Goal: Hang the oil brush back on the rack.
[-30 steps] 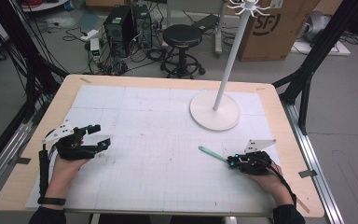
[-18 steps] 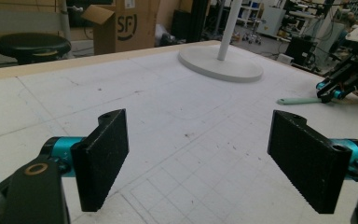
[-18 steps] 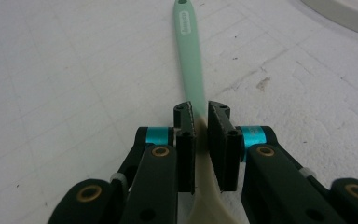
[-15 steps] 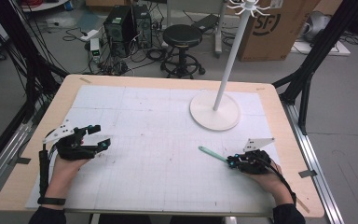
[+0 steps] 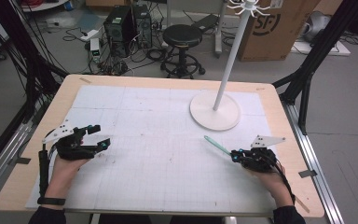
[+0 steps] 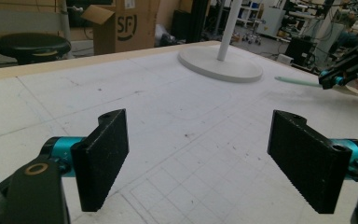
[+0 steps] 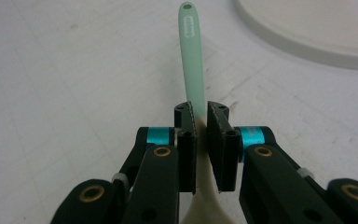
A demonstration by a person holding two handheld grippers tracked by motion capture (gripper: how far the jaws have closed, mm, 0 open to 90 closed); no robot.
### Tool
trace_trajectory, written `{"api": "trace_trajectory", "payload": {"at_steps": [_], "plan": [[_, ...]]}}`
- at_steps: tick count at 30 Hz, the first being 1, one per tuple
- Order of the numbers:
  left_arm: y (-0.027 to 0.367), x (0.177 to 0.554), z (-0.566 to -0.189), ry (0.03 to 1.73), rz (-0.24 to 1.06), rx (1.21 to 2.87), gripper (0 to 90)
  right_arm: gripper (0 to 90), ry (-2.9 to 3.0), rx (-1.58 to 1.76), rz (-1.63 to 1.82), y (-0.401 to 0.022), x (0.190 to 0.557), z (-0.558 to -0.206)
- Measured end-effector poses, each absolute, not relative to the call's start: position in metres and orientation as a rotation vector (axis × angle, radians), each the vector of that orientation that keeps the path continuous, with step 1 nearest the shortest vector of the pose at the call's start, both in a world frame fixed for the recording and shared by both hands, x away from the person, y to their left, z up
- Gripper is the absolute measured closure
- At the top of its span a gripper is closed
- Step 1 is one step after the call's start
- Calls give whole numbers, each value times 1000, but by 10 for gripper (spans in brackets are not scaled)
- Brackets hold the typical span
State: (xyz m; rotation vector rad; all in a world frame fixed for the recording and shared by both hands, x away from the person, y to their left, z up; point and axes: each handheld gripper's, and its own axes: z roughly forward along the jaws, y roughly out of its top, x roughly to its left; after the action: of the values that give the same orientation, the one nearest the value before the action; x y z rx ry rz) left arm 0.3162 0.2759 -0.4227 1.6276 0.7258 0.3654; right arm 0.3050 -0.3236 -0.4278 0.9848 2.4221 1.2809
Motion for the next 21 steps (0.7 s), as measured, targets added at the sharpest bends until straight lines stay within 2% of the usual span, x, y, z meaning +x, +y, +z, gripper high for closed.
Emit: {"api": "trace_trajectory", "payload": {"at_steps": [11, 21], "plan": [[277, 317, -425, 731, 366, 1623, 210, 828, 2312, 1038, 1353, -333, 309, -379], [277, 321, -427, 737, 369, 1611, 211, 828, 2258, 1034, 1362, -348, 316, -315]]}}
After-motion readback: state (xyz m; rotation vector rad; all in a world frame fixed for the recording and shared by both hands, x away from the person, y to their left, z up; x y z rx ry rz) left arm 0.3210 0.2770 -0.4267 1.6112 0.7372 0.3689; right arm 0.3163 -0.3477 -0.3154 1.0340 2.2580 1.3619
